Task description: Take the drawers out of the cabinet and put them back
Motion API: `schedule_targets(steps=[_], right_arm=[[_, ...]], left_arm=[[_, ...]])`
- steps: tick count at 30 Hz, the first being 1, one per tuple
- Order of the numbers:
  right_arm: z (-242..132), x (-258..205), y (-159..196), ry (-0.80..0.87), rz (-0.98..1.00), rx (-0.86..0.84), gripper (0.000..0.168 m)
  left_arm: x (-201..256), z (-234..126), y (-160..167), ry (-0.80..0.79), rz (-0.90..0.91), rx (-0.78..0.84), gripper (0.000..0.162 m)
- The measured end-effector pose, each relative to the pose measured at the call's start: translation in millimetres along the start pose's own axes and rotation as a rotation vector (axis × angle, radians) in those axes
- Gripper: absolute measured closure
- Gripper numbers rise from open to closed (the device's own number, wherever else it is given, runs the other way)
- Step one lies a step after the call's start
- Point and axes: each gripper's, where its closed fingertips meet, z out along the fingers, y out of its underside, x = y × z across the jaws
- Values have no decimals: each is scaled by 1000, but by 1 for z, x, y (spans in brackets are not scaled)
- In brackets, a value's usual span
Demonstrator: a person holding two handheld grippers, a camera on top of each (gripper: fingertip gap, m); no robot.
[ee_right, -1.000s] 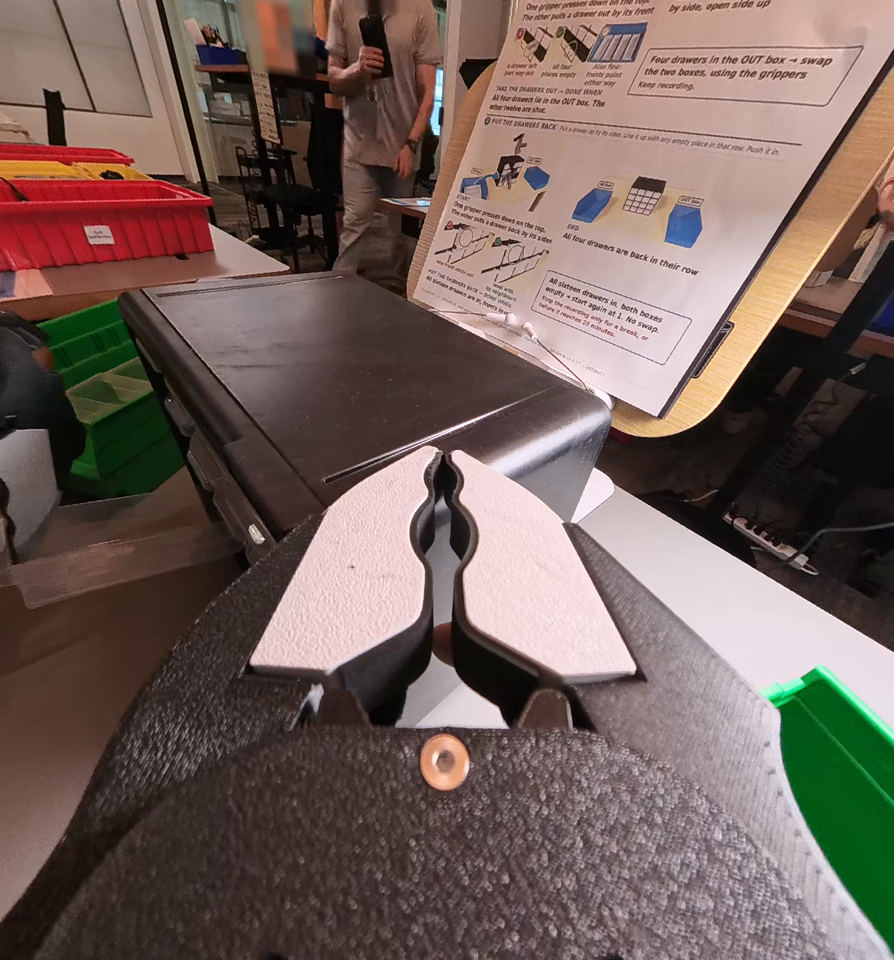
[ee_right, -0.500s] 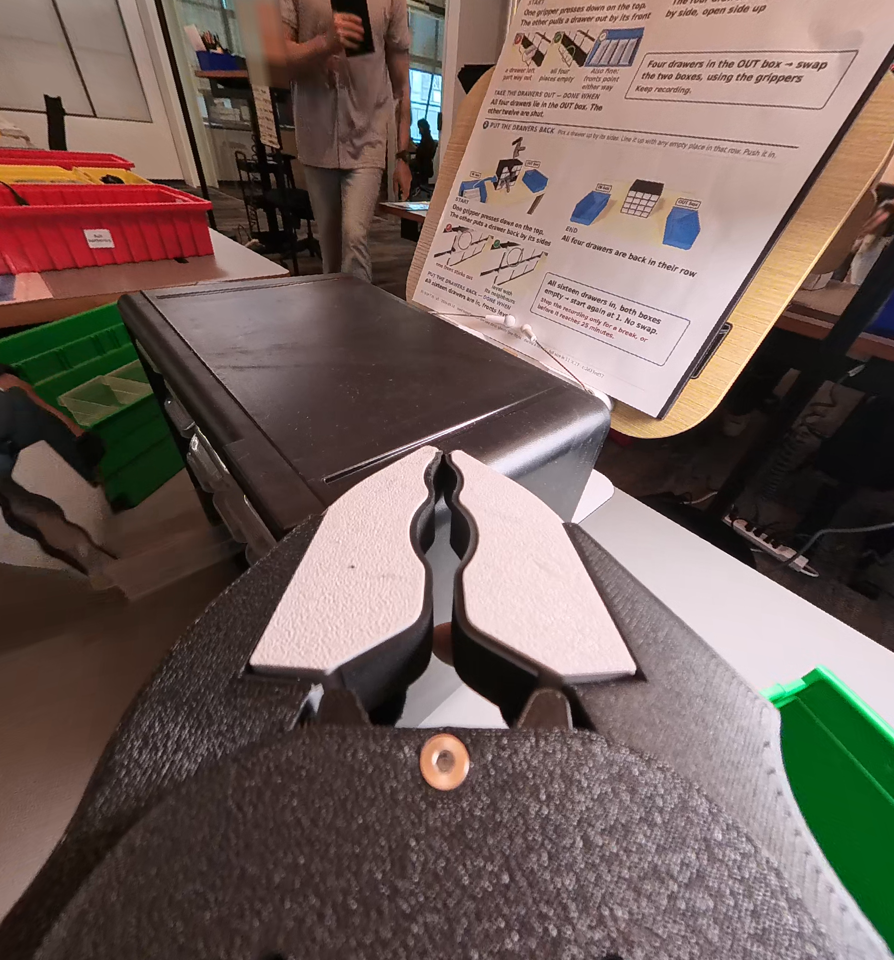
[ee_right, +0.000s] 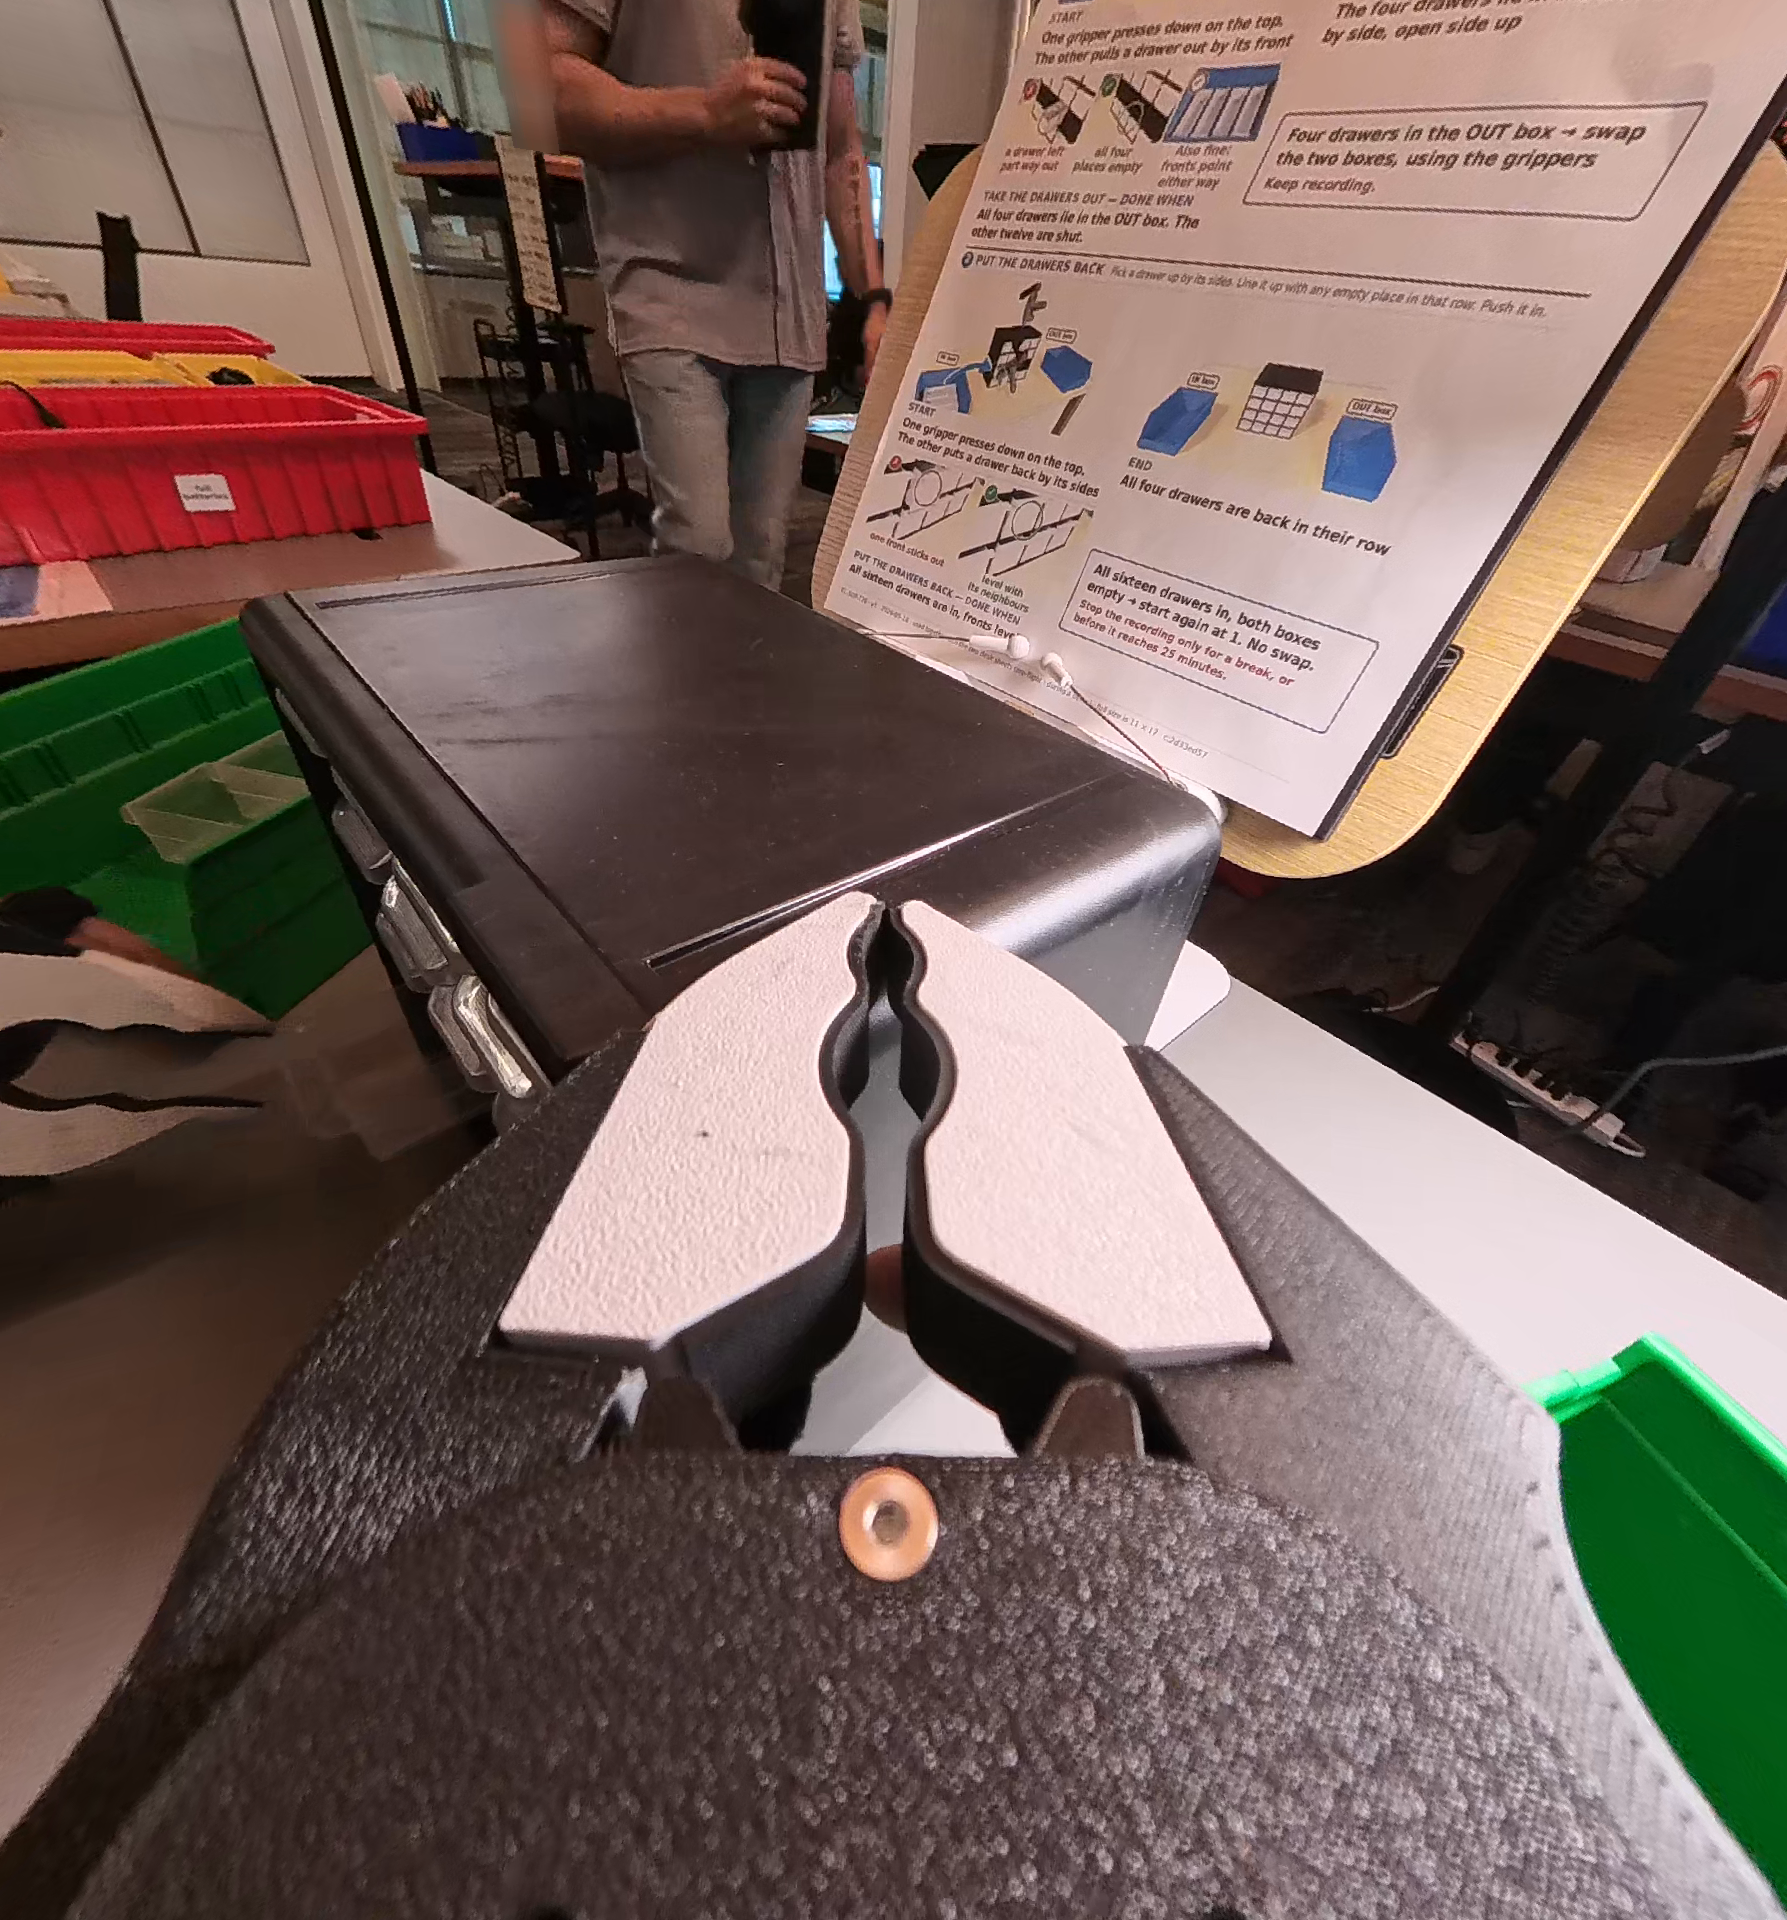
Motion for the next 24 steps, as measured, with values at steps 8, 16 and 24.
schedule_targets(steps=[8,16,24], right_arm=[[0,0,0,12,-3,3,168],[0,0,0,7,0,5,168],[0,0,0,3,1,6,168]], left_arm=[[9,13,10,-9,-201,-79,151],[-10,41,16,-84,-266,-136,158],[-14,50,16,-67,-298,-136,156]])
